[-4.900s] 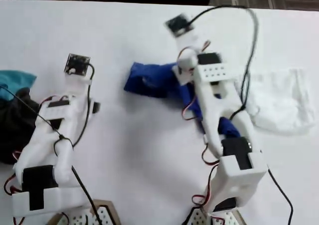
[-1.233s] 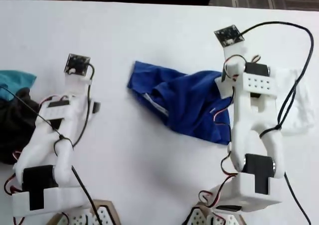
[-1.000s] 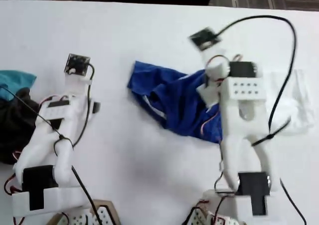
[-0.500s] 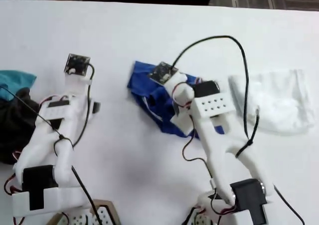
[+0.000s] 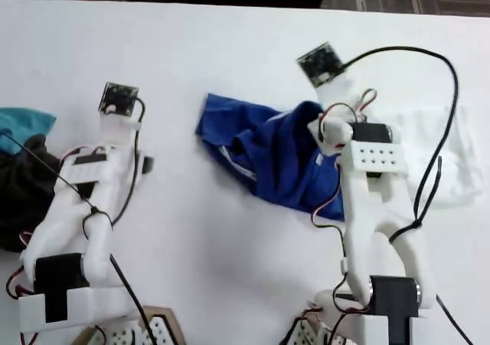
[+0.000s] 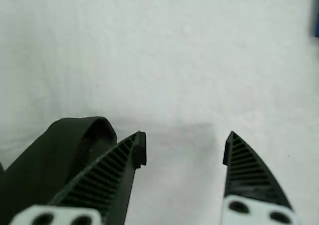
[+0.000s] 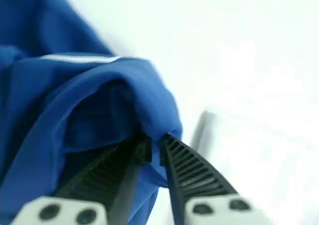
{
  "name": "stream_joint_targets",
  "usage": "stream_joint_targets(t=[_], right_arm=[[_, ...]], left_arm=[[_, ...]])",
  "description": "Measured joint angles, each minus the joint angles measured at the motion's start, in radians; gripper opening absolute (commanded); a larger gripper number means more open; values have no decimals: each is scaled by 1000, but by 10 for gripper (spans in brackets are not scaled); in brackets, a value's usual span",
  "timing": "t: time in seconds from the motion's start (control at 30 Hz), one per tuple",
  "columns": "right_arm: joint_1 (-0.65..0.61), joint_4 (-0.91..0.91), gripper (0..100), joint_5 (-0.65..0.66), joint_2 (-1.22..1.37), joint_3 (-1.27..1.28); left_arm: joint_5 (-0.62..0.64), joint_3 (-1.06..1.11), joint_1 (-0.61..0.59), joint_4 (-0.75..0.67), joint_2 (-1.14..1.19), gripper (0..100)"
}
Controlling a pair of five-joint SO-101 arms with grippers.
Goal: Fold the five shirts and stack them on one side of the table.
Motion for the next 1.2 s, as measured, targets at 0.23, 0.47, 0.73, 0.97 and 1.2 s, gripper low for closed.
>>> stream_joint_targets(t=[0.23,0.47,0.73,0.97,1.2], right_arm=[[107,20,226,-115,0,-46],[17,267,226,-114,0,-97],[-256,551,226,34,0,-77],[-331,321,226,38,0,130],[-336,129,199,40,100,178]], left_arm=[[0,0,0,0,0,272],[0,0,0,0,0,272],[0,0,0,0,0,272],[0,0,0,0,0,272],[0,0,0,0,0,272]])
